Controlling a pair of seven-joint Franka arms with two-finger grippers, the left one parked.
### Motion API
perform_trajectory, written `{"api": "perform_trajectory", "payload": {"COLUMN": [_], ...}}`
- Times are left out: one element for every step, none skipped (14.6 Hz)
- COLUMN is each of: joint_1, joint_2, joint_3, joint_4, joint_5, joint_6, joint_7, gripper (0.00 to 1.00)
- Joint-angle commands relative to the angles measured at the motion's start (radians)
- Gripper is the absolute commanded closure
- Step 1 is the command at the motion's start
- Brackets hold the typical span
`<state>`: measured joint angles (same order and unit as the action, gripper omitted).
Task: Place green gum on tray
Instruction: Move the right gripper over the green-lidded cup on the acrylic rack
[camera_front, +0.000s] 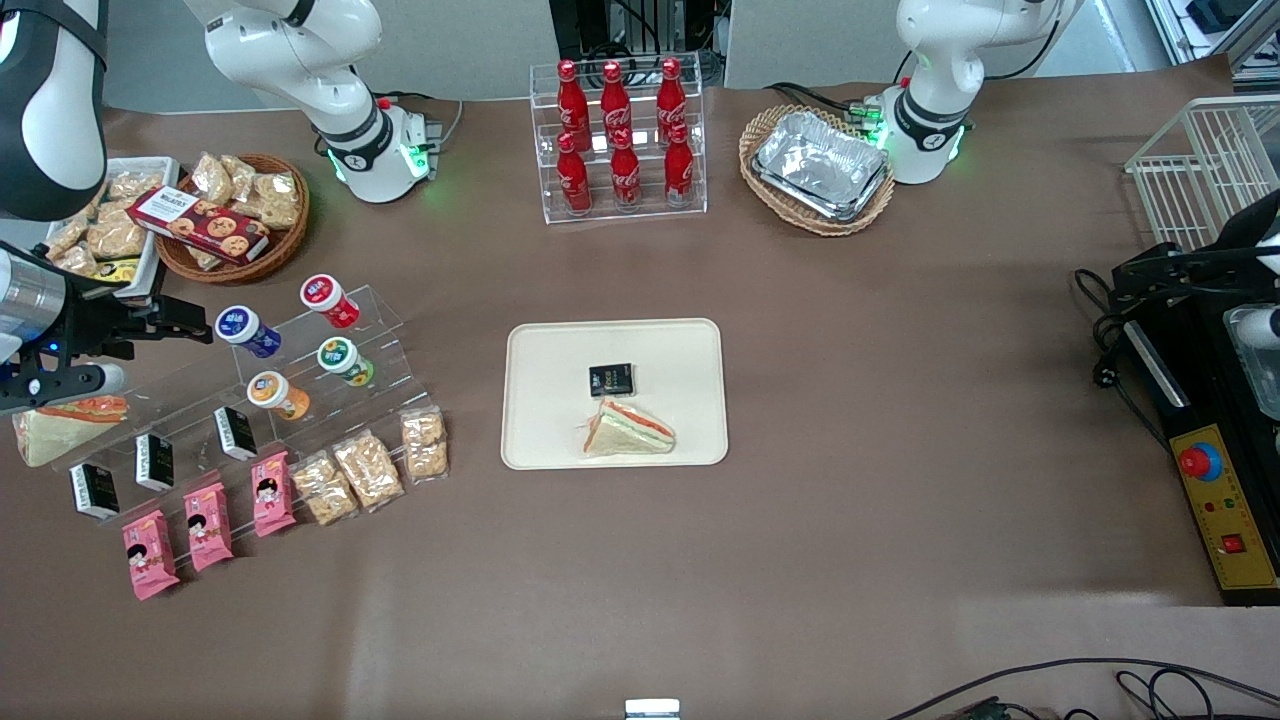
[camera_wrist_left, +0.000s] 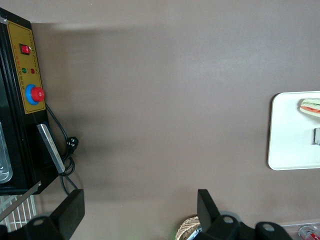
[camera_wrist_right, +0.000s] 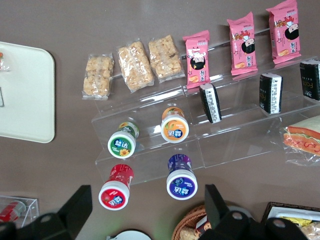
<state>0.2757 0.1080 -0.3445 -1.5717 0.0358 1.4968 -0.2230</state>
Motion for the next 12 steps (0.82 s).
{"api": "perform_trajectory", "payload": {"joint_1": [-0.006,-0.004,-0.003,-0.003,-0.004,-0.004,-0.004,-0.004,-0.004,-0.003,-0.001,0.000], "joint_2": [0.016,0.018,0.018,0.019,0.021,0.021,0.019,0.018,0.012,-0.007,-0.019,-0.043], "joint_3": [-0.002,-0.002,-0.002,-0.002,-0.004,-0.002,-0.004,-0.002,-0.004,-0.004,-0.002,-0.001], "joint_4": [0.032,0.032,0.033,0.032,0.032,0.032,0.030,0.027,0.021,0.015,0.013,-0.002], "joint_5": [-0.002,-0.004,-0.008,-0.007,-0.004,-0.001,-0.001,-0.001,-0.001,0.001,0.001,0.001], "joint_6": [-0.018,-0.018,-0.020,-0.017,-0.017,-0.015,-0.016,-0.020,-0.029,-0.041,-0.061,-0.076], "joint_7": [-0.015,-0.015,-0.015,-0.016,-0.015,-0.015,-0.015,-0.015,-0.015,-0.007,-0.006,-0.004], "gripper": [0.00,0.00,0.00,0.00,0.00,0.00,0.00,0.00,0.00,0.00,0.00,0.00]}}
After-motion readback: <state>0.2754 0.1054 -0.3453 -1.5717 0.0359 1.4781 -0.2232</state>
